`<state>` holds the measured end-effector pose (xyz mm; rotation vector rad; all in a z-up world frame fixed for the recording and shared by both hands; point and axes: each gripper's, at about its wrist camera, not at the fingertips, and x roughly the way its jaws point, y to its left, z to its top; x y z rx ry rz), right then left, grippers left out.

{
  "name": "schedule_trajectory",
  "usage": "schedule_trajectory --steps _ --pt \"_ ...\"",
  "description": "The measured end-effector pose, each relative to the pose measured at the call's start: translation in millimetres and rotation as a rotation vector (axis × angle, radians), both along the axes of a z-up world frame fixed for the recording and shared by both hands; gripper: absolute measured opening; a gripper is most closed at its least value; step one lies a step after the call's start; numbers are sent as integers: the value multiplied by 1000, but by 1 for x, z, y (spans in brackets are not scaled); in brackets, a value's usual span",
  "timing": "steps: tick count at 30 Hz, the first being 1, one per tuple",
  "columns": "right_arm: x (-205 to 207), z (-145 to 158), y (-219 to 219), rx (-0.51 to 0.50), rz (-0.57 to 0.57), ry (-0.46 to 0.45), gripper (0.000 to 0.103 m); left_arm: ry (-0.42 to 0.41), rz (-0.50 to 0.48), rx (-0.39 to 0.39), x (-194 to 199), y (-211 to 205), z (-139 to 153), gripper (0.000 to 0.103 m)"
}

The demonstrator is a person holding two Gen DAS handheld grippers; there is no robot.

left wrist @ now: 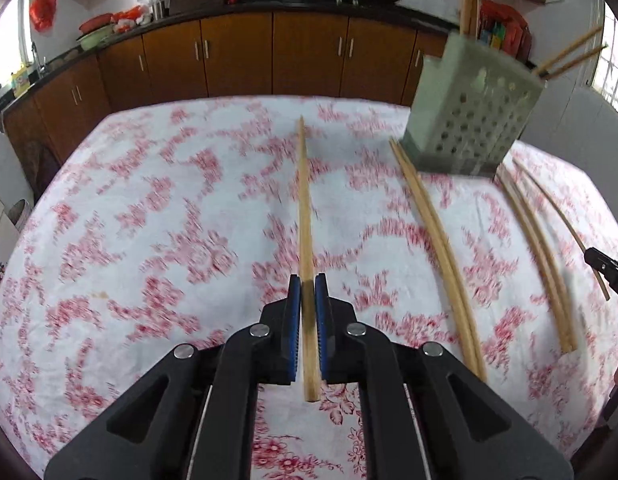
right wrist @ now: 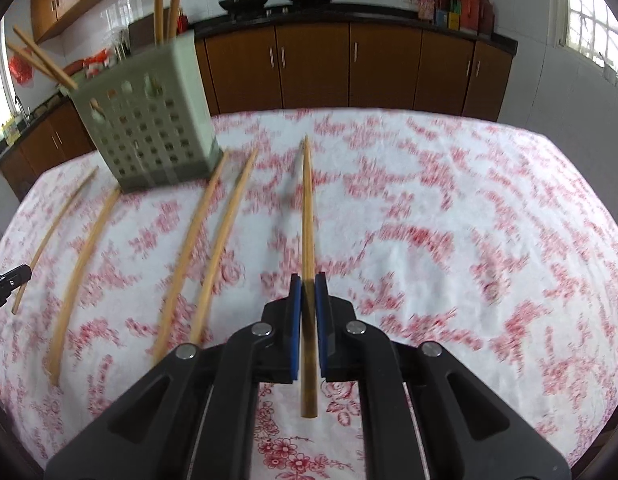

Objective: Organize utensils
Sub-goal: 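Lift the chopstick in the right tool while the left tool lifts its chopstick, then lower the right tool's chopstick into the green holder and open while the left tool releases its chopstick there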

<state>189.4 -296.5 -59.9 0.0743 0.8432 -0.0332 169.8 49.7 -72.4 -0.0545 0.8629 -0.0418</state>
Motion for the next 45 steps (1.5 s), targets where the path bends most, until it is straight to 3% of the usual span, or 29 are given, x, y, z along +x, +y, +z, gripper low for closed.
schedule_trajectory --steps 16,29,38,45 --pt "-15 97 -17 36 -41 -273 8 -286 34 -110 -17 13 101 8" --pt "-18 123 -20 67 -57 -354 8 -363 48 -112 -16 15 132 7" --pt "-29 182 -13 150 52 -404 8 -445 -48 -134 -30 -4 182 7" --pt "-32 230 1 240 168 -459 8 -562 -90 -171 -29 -35 229 7"
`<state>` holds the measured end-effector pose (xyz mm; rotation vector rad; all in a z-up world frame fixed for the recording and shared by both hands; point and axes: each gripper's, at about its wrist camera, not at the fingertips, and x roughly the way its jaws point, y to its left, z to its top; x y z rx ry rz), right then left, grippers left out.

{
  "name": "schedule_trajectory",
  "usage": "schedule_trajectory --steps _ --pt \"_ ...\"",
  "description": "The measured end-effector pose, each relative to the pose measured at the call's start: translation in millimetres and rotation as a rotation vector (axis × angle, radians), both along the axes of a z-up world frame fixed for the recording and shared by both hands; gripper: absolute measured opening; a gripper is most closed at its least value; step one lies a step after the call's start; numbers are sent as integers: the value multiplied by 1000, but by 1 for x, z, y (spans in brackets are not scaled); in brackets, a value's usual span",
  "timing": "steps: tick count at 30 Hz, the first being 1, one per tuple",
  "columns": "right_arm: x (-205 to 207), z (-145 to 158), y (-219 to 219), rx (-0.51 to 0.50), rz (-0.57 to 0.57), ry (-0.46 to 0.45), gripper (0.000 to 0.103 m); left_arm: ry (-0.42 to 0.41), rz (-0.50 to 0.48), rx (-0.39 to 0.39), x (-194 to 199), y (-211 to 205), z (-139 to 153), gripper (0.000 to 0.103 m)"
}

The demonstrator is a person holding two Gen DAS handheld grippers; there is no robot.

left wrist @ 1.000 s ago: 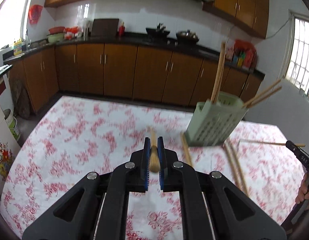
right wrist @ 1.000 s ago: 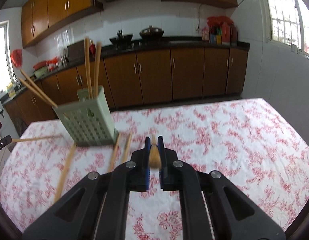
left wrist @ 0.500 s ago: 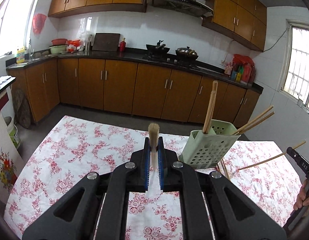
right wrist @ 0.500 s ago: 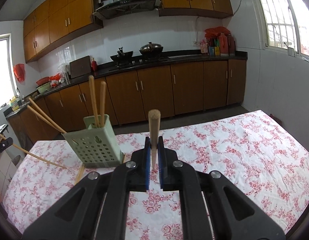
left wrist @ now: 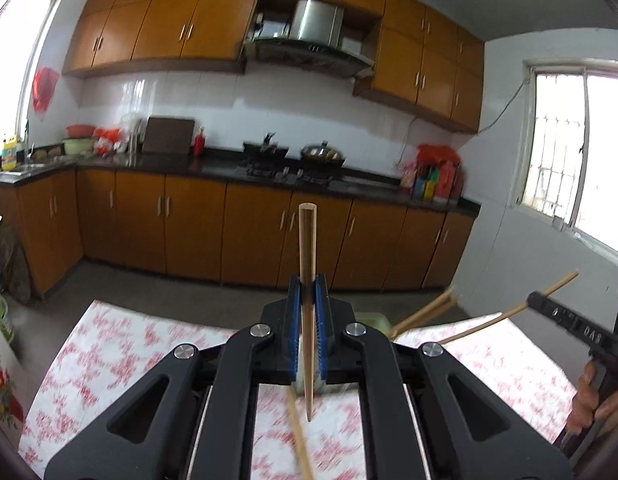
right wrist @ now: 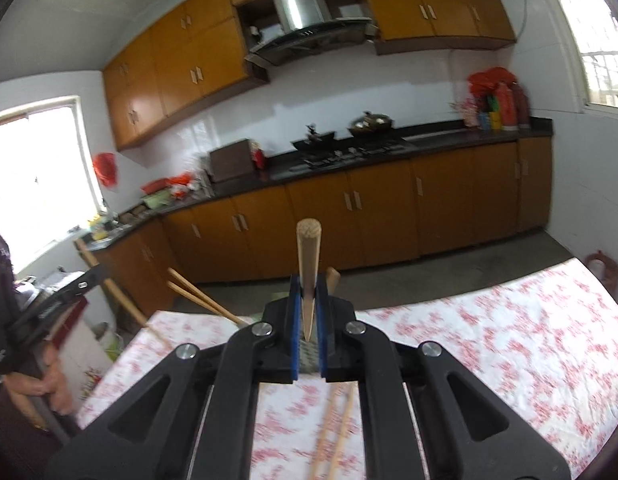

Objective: Organize utensils
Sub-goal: 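Lower the right tool's chopstick into the green holder and open while the left tool releases its chopstick there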

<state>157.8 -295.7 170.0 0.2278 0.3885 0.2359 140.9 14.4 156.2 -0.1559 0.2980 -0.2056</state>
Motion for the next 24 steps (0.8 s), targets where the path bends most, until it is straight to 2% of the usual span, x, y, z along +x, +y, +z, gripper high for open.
schedule_trajectory --steps 5,11,17,24 --pt "19 20 15 -21 7 -41 8 -95 33 -35 18 -19 25 7" --pt "59 9 25 -46 -2 8 8 -139 101 -44 44 -31 20 7" --pt "91 -12 35 -63 8 83 8 -65 126 -62 74 -35 -8 7" --pt "108 -25 43 -76 9 123 9 -2 114 -58 85 -36 -28 7"
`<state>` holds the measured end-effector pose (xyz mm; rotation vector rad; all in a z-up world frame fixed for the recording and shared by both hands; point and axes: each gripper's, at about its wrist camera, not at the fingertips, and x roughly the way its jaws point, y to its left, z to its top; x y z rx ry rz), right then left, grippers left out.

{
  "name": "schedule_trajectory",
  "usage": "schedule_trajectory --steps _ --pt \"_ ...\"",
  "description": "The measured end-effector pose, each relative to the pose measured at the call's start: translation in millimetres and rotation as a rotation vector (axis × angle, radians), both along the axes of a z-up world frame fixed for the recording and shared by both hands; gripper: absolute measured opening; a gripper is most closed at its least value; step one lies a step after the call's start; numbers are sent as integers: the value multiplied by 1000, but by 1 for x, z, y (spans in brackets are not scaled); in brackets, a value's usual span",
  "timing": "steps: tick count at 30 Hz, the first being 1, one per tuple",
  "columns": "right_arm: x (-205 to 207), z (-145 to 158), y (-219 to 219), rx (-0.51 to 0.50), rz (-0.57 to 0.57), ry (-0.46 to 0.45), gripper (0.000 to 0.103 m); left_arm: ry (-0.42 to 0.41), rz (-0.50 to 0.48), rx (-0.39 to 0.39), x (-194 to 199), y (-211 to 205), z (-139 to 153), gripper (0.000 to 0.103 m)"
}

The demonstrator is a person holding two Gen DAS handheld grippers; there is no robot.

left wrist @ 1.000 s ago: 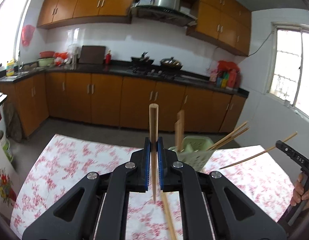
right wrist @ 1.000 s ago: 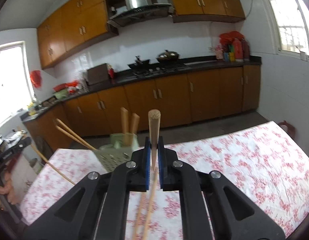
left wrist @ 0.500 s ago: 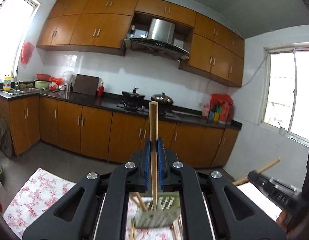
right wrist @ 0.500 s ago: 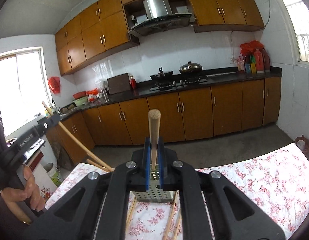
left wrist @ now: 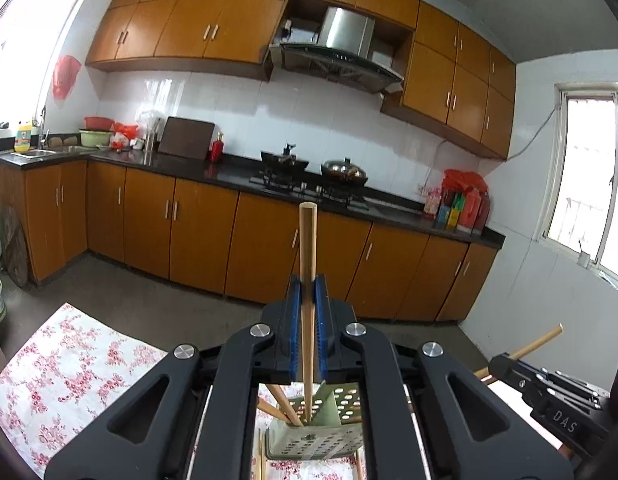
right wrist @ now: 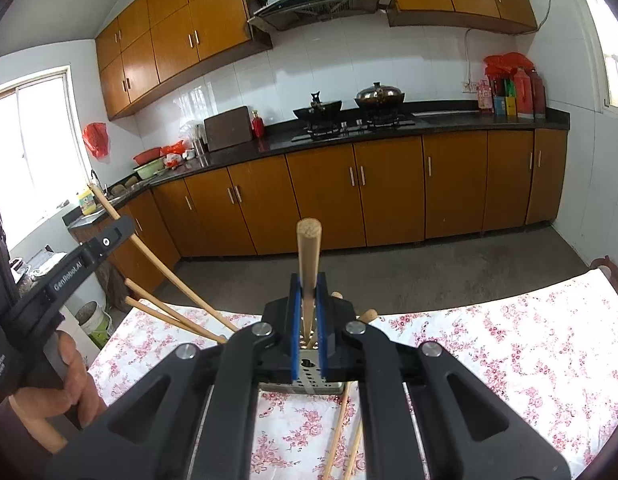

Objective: Organize utensils
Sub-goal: 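Lower the right tool's chopstick into the green holder and open while the left tool releases its chopstick there, then lower the right tool onto another bamboo chopstick and close while the left tool grasps one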

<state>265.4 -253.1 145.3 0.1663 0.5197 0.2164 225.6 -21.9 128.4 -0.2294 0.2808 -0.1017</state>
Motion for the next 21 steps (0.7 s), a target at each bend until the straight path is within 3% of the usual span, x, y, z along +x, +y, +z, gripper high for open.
schedule_trajectory --steps 6,14,21 --pt "-7 1 -5 10 -39 -15 16 24 0 6 -2 2 -1 8" --pt "-34 6 -37 34 -130 -46 17 7 27 6 -22 19 9 8" --pt "-49 -43 -63 9 -197 54 17 43 67 36 -50 44 -3 9"
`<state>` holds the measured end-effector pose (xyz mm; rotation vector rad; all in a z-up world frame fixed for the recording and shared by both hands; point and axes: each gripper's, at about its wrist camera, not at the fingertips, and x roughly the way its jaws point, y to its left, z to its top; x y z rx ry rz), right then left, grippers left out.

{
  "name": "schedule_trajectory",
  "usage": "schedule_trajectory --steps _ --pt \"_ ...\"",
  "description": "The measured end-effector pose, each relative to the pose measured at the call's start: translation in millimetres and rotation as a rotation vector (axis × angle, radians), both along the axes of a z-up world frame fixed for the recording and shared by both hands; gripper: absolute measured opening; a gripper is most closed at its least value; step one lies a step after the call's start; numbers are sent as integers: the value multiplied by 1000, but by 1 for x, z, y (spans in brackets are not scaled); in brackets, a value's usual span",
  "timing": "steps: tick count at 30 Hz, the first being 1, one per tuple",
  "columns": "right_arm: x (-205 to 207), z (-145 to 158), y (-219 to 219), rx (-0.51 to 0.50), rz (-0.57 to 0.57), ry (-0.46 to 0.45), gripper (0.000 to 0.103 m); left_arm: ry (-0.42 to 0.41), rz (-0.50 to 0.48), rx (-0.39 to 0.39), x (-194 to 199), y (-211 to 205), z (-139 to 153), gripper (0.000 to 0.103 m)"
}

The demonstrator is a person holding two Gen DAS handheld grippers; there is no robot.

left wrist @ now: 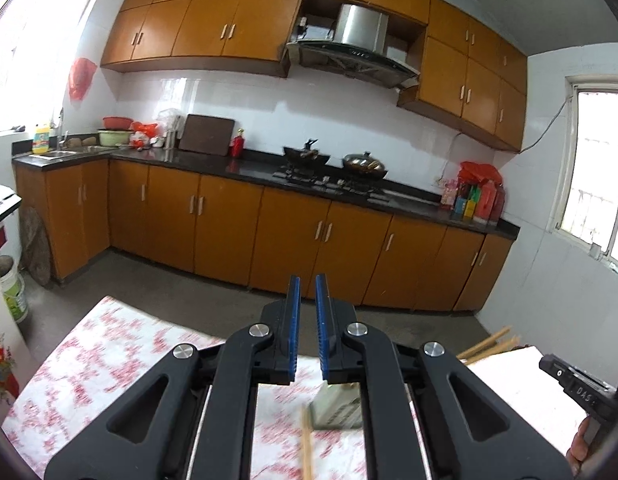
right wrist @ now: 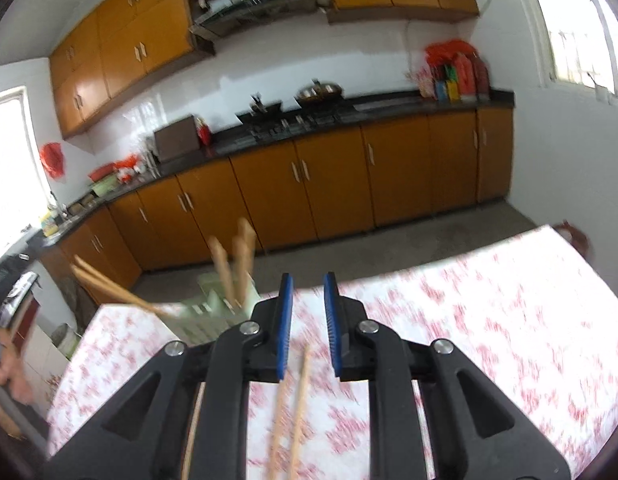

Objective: Organize utensils
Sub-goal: 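Lower the right tool onto another bamboo chopstick and close while the left tool grasps one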

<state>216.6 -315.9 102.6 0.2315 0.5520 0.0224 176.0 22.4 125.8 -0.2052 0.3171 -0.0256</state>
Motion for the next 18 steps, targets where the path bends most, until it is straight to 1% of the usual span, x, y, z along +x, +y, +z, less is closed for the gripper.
schedule_trajectory --steps 3,5,8,11,14,18 --pt "0 -41 -3 3 -3 98 17 55 13 15 -6 13 -19 9" --pt "1 -74 2 5 17 174 19 109 14 21 -8 20 -41 9" --pt "-1 -115 20 4 72 261 19 208 -11 26 -6 24 -77 9" --pt "-4 -148 40 -9 130 322 19 307 -53 15 -2 22 -115 9" --pt "-1 -168 58 -25 163 368 19 370 -103 5 -4 17 -142 9" --pt "2 -180 68 -79 171 392 19 426 -178 -2 -6 4 -169 9"
